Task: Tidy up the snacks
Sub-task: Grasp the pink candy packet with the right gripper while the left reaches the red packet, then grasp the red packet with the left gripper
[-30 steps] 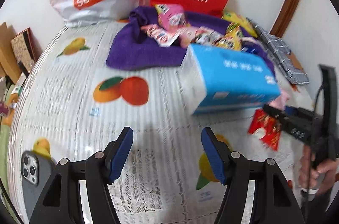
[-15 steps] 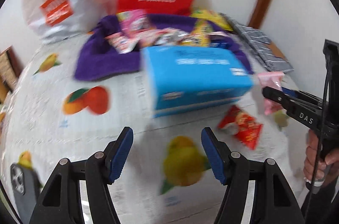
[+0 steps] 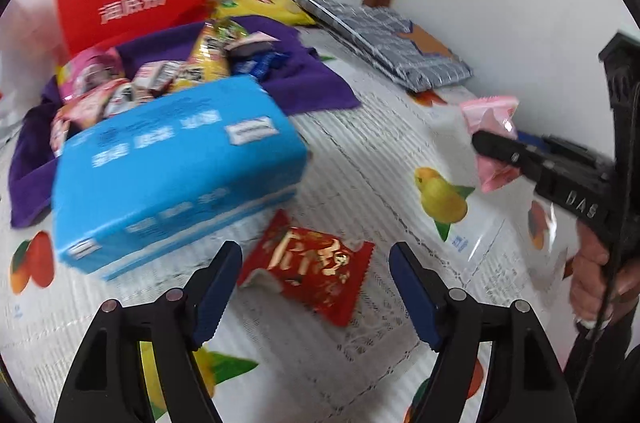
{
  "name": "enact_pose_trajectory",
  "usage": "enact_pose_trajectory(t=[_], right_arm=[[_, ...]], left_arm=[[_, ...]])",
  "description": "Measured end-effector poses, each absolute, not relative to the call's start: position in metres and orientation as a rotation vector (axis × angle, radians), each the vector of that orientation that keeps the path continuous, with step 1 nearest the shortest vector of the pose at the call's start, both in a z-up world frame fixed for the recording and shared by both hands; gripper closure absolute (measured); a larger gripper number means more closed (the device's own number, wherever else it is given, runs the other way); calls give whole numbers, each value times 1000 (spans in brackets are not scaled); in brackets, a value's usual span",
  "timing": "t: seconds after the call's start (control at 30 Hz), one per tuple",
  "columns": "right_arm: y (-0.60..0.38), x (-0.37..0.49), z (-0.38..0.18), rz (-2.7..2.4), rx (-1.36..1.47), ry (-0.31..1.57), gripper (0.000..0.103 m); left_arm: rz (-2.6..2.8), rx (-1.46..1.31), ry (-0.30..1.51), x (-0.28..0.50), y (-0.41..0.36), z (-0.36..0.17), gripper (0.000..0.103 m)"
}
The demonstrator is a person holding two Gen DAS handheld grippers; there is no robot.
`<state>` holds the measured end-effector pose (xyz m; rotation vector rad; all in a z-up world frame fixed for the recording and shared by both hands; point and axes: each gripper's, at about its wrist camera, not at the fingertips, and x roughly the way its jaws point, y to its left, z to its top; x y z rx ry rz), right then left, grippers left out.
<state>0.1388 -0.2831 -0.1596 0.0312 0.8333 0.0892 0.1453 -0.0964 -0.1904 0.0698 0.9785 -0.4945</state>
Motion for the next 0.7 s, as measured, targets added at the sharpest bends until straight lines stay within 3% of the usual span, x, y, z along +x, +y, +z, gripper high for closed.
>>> enact_pose_trajectory(t=[0.33,0.4,0.53,0.7], right_arm=[[-308,138,-176,49,85,864,74],[-306,139,-177,53,82,866,74],[-298,140,-179,73,73,870,74],[-288,138,-180,91,60,876,74]], left_arm=[[-445,198,989,141,-115,-215,29],[-439,173,987,144,-113,-214,33],[-414,183,975,149,-113,-214,52],[-431,181,972,146,-111,-212,60]])
